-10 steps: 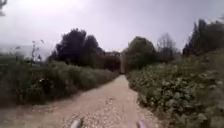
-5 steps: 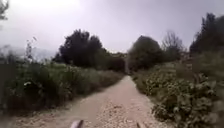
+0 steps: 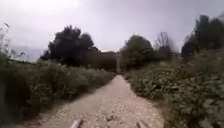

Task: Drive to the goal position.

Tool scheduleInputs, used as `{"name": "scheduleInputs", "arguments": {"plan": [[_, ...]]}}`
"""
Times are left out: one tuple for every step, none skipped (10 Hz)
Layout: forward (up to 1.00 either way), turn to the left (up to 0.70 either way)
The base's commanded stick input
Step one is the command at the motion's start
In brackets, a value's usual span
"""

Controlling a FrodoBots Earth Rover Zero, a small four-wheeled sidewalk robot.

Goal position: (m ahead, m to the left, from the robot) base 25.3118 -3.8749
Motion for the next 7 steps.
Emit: {"name": "scheduleInputs", "arguments": {"plan": [[0.85,-0.34],[0.85,-0.34],[0.85,-0.18],[0.85,0.00],[0.85,0.00],[0.85,-0.20],[0.85,-0.31]]}}
